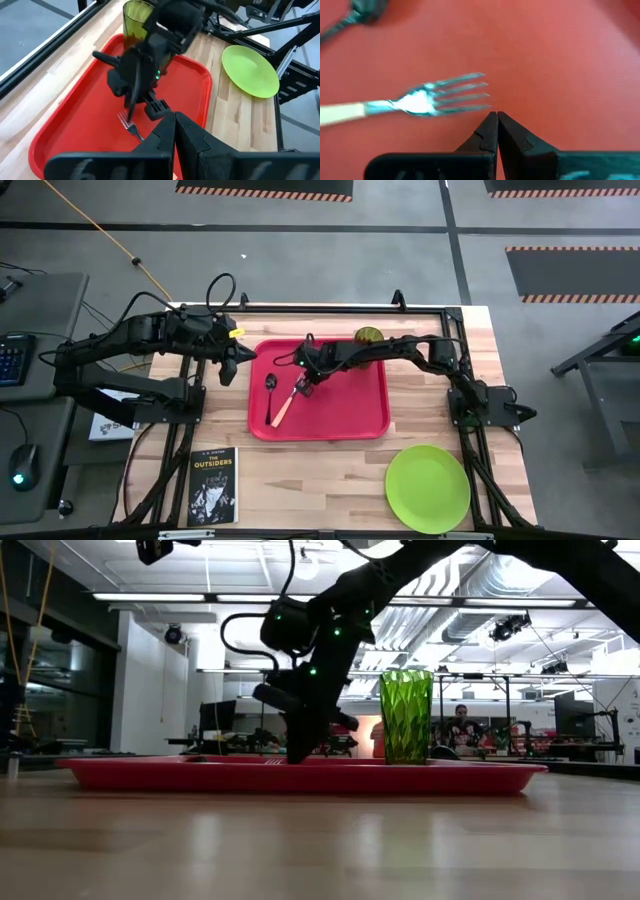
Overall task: Pick and place plate/cup/fork/spoon on tray
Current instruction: Put the orange fork to the right side of the black spoon on the red tray
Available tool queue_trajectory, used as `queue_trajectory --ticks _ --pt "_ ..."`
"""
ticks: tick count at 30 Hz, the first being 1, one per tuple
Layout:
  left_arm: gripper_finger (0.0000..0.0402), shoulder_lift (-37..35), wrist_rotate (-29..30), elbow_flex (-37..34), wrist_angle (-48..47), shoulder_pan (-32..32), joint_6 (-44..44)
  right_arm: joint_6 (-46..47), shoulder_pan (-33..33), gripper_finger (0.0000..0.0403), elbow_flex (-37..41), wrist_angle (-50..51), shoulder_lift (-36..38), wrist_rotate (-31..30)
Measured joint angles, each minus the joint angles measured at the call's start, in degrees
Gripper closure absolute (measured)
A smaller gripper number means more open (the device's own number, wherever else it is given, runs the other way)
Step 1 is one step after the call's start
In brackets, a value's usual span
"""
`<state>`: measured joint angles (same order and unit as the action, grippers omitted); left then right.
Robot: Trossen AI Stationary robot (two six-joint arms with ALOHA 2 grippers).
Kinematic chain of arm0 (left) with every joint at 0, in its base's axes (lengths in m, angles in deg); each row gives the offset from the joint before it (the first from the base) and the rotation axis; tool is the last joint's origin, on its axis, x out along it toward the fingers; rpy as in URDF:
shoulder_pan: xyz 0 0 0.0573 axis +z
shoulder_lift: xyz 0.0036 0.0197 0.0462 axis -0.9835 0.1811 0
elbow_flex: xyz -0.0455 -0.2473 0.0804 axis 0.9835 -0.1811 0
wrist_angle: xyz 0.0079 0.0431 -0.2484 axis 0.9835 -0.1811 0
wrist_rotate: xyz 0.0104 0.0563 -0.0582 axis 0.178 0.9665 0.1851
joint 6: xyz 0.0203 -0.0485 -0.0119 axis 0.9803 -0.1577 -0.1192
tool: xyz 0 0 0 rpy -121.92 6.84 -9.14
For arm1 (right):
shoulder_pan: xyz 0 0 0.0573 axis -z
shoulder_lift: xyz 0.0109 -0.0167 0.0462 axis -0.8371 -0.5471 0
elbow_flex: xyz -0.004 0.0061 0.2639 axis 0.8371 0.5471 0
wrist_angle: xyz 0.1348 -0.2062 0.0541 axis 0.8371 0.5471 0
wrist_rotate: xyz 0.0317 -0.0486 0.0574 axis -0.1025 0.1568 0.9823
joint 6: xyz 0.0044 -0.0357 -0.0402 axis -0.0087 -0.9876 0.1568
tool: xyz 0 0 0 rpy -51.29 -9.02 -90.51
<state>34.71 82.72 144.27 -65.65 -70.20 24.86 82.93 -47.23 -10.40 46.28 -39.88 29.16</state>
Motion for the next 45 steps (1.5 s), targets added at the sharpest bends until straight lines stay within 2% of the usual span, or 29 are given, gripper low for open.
queue_trajectory --ticks 5,10,14,21,25,28,35,37,45 --pt "0.0402 0.00 3.62 -0.01 -4.00 -0.02 0.09 2.46 -1.01 0.0403 -0.02 -1.59 -0.22 0.07" --pt "0.0402 0.31 13.65 -0.03 -14.28 -0.02 -1.15 3.61 -1.09 0.0403 -0.04 -4.75 -0.22 -0.56" --pt "0.0402 0.24 17.36 -4.60 -17.80 0.01 -4.73 4.51 -0.97 0.0403 -0.04 -7.27 -0.33 -1.56" --pt "0.0402 0.07 12.31 -21.34 -14.57 -0.01 -12.77 5.78 -0.98 0.0403 -0.09 -12.28 -1.20 -1.21" --pt "0.0402 0.06 8.80 -30.10 -11.08 -0.02 -18.68 2.83 -0.44 0.0403 -0.09 -12.72 0.35 -1.26" --pt "0.0402 0.04 5.56 -34.93 -8.75 -0.04 -19.16 -0.90 0.13 0.0403 -0.20 -11.60 2.78 0.47" --pt "0.0402 0.11 -4.52 -44.07 10.62 -0.49 -14.26 -12.56 -0.07 0.0403 -0.15 -4.81 3.79 10.16" --pt "0.0401 1.07 -3.30 -45.22 13.95 -1.02 -15.78 -12.70 -0.20 0.0403 -0.15 -2.86 3.89 10.33" --pt "0.0402 8.43 2.29 -45.81 15.41 -1.20 -15.74 -12.72 -0.39 0.0403 -0.15 5.22 3.57 7.73"
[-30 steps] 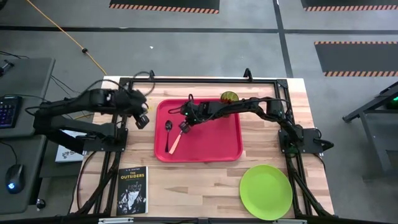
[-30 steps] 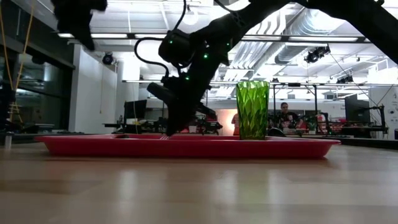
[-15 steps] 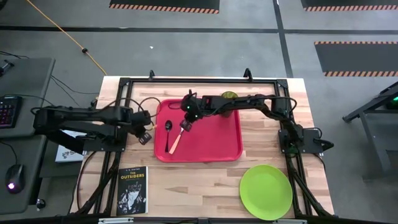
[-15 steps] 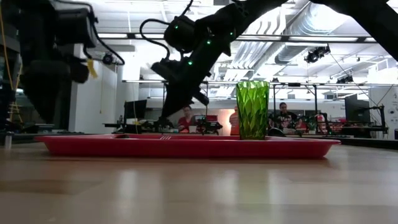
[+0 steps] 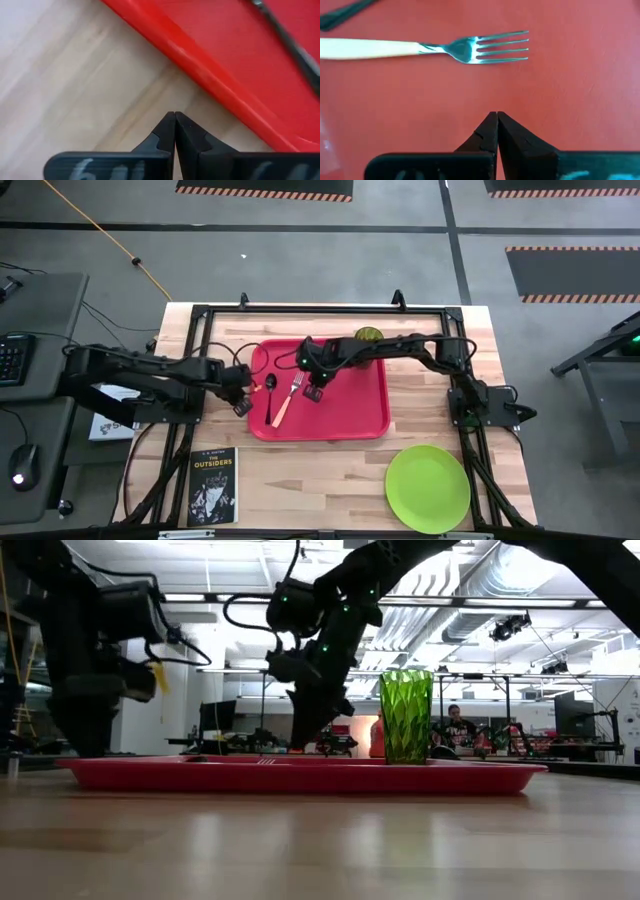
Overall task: Pick and place plate/cup/fork/spoon on tray
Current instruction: Put the orange fork to the right side of the black spoon on the red tray
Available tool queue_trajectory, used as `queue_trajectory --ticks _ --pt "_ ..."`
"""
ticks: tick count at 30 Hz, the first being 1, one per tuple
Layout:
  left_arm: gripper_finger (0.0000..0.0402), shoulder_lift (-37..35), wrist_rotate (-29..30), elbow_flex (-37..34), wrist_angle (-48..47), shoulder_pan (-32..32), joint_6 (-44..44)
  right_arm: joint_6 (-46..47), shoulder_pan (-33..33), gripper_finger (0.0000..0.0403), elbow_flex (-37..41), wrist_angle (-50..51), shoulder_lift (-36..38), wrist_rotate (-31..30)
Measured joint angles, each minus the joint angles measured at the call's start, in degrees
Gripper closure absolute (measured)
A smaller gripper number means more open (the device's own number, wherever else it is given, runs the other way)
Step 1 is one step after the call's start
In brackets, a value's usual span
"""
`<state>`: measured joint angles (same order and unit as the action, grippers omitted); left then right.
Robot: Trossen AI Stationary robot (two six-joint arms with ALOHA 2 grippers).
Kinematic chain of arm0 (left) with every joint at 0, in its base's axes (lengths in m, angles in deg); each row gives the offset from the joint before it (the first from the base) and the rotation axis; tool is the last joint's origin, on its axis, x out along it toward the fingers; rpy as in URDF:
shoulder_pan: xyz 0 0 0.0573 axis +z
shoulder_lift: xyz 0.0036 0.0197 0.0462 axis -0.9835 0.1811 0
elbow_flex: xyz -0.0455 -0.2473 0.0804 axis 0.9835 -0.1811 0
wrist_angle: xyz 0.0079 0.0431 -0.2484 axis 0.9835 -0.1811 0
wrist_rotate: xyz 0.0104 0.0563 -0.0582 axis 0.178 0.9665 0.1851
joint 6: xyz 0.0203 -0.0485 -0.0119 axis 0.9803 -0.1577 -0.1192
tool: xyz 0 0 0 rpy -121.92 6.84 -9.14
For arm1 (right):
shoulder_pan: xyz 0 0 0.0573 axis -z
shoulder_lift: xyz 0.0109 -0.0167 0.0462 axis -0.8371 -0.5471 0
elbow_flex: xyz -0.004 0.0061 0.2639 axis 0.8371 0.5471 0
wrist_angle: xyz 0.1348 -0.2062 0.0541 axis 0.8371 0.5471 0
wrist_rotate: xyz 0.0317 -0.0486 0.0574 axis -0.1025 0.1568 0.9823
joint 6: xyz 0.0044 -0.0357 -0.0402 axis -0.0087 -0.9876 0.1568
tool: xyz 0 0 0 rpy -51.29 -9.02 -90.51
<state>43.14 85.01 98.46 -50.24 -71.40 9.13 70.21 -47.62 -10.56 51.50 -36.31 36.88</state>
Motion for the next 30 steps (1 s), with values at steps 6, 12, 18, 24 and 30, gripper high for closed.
queue_trajectory --ticks 6,12,18,24,30 --pt "0.0401 6.22 1.27 0.41 2.58 0.07 4.09 6.58 0.13 0.0403 0.04 -3.74 -1.47 -0.79" --pt "0.0401 5.85 2.12 1.37 1.80 0.02 4.16 12.28 -0.45 0.0403 0.04 -4.95 -4.05 -4.98" --pt "0.0401 4.79 2.89 1.14 3.62 0.00 3.96 14.28 -1.28 0.0403 0.02 -8.82 -5.41 -8.20" --pt "0.0401 5.02 2.88 1.14 4.43 0.01 3.80 18.53 -1.36 0.0403 0.04 -16.53 -6.02 -9.26" --pt "0.0401 5.07 3.64 0.69 9.18 0.08 3.78 20.11 -1.33 0.0403 0.04 -18.82 -6.02 -10.37"
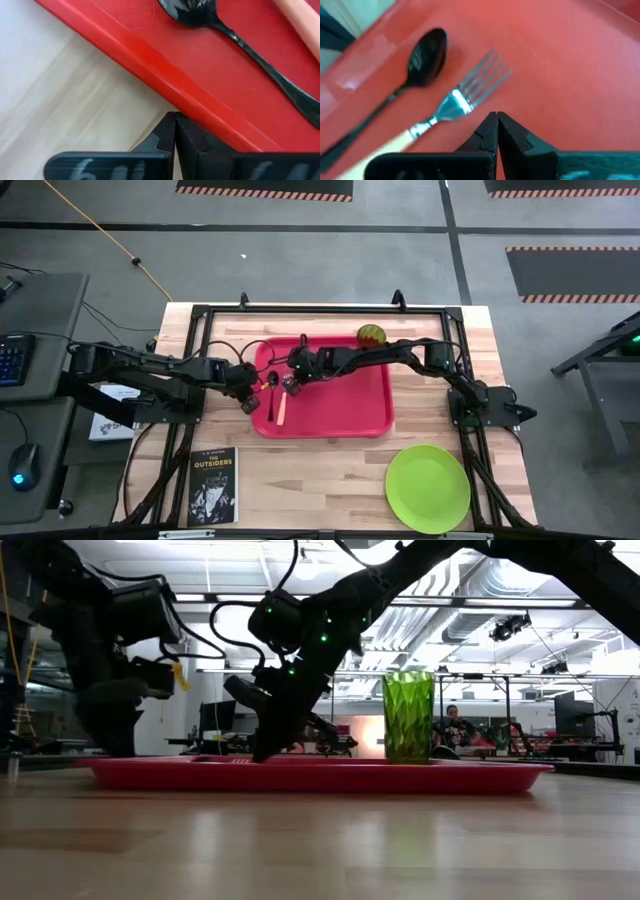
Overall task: Pick and place plate/cup/fork/spoon on tray
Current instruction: Put the orange fork to the right side of the black spoon on the red tray
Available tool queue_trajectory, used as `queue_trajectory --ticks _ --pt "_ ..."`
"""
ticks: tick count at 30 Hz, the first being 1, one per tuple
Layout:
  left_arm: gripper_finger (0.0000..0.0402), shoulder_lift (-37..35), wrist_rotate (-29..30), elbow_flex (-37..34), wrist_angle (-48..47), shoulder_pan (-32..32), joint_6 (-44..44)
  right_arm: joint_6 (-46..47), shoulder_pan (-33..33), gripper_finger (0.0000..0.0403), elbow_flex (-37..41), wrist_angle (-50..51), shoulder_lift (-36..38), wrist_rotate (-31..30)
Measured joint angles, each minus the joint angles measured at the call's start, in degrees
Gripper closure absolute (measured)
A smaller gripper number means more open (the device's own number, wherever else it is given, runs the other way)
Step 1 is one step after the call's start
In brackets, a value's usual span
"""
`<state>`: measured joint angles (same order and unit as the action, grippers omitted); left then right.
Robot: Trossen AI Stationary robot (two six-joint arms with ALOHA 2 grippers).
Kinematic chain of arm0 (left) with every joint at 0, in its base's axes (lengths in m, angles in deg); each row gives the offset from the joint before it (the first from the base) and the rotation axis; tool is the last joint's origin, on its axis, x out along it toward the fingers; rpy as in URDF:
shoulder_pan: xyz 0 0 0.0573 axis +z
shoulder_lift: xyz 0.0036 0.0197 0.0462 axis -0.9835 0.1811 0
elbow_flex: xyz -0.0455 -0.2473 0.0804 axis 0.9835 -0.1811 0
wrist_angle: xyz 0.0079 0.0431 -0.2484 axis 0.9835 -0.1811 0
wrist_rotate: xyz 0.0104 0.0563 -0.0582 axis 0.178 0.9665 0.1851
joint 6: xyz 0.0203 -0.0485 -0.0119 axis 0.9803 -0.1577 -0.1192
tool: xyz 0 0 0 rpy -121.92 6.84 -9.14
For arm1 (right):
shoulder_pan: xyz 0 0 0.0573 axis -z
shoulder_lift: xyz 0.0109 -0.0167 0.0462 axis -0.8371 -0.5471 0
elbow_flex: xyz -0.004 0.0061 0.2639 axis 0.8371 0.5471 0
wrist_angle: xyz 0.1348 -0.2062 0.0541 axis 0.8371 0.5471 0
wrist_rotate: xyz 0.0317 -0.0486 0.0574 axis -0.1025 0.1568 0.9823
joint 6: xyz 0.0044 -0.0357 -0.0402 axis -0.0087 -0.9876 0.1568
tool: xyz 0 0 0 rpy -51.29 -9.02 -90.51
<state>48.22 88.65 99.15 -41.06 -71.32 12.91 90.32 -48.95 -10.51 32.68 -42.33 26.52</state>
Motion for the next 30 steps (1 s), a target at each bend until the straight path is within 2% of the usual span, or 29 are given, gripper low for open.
queue_trajectory --ticks 6,14,18,30 --pt "0.0401 -0.02 -0.47 -0.34 3.32 -0.02 -0.07 0.06 -0.02 0.0403 0.00 -2.72 0.00 -0.40" --pt "0.0401 -0.17 -0.60 -0.34 1.44 -0.02 -0.13 -6.11 0.15 0.0403 0.00 6.85 3.66 0.62" --pt "0.0401 -0.24 -0.55 -0.34 1.23 -0.02 -0.07 -8.52 0.36 0.0403 -0.02 8.33 5.06 -1.83" --pt "0.0402 -0.24 -0.47 -0.34 1.45 -0.02 0.00 2.96 1.14 0.0403 -0.02 -0.65 -0.22 -4.23"
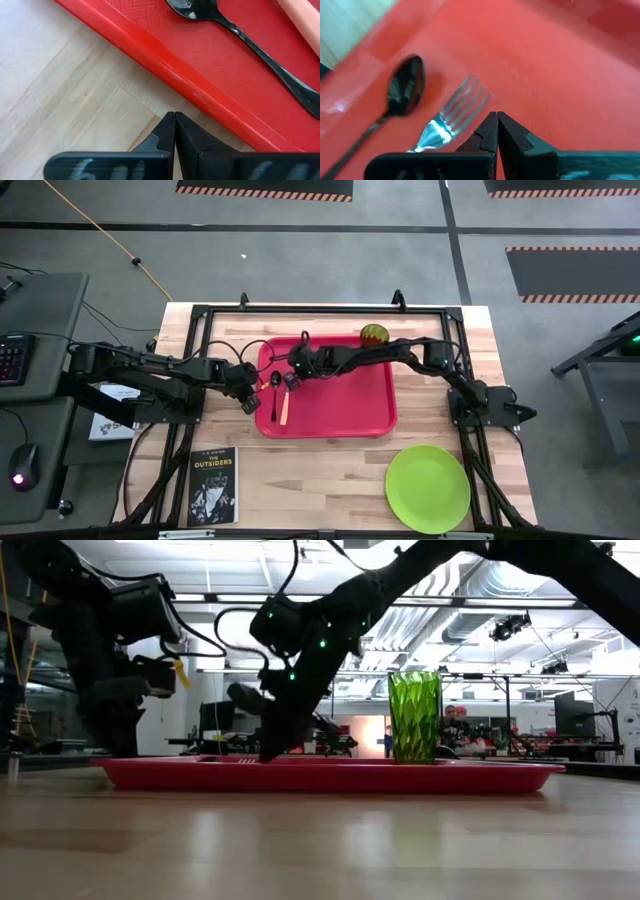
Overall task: Pick and place plate/cup/fork/spoon on tray
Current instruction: Put the orange fork to the right side of the black spoon on the red tray, then put the green plate to the middle of the red tray
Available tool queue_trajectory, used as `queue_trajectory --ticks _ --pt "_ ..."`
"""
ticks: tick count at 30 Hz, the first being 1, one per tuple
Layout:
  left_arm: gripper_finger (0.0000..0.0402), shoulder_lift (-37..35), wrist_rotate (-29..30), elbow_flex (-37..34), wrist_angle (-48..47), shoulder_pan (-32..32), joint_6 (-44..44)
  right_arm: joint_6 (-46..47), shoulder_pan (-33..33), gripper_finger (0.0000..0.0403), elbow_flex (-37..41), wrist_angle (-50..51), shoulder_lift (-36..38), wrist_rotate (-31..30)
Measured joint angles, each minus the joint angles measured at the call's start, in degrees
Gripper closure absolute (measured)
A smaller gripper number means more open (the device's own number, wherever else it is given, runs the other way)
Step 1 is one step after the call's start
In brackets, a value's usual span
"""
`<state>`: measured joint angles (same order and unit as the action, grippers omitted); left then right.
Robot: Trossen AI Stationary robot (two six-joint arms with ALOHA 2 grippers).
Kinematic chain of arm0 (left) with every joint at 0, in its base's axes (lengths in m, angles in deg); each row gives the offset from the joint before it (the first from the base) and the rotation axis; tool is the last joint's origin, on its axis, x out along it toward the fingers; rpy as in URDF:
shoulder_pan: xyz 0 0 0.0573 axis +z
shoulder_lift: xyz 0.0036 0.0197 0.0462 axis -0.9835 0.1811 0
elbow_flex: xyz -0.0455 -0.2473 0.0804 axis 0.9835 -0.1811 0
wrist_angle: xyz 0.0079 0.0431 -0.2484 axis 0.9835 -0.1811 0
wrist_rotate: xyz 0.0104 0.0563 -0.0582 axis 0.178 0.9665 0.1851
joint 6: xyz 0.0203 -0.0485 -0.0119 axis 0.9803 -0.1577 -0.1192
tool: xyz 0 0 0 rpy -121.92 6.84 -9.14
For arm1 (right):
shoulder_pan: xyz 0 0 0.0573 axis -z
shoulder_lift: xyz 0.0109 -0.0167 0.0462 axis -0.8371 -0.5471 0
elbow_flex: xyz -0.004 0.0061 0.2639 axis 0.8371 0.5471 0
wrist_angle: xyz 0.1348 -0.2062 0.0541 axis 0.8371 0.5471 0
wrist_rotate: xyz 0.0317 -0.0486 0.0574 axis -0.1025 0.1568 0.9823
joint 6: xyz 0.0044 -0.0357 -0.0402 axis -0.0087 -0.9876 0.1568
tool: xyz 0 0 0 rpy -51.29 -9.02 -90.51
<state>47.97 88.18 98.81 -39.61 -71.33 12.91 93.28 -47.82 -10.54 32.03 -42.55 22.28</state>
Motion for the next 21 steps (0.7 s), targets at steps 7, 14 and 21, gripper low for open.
queue_trajectory --ticks 7,14,21 --pt "0.0401 -0.02 0.02 0.00 0.50 -0.02 -0.09 2.54 0.00 0.0403 0.00 -4.36 -2.32 0.34" --pt "0.0401 -0.02 0.02 0.00 0.86 -0.04 -0.13 2.63 -0.01 0.0403 -0.39 -4.70 -2.44 0.59" --pt "0.0401 -0.03 0.00 0.02 0.45 -0.04 -0.13 -4.34 1.30 0.0403 -2.78 6.05 -0.50 0.71"
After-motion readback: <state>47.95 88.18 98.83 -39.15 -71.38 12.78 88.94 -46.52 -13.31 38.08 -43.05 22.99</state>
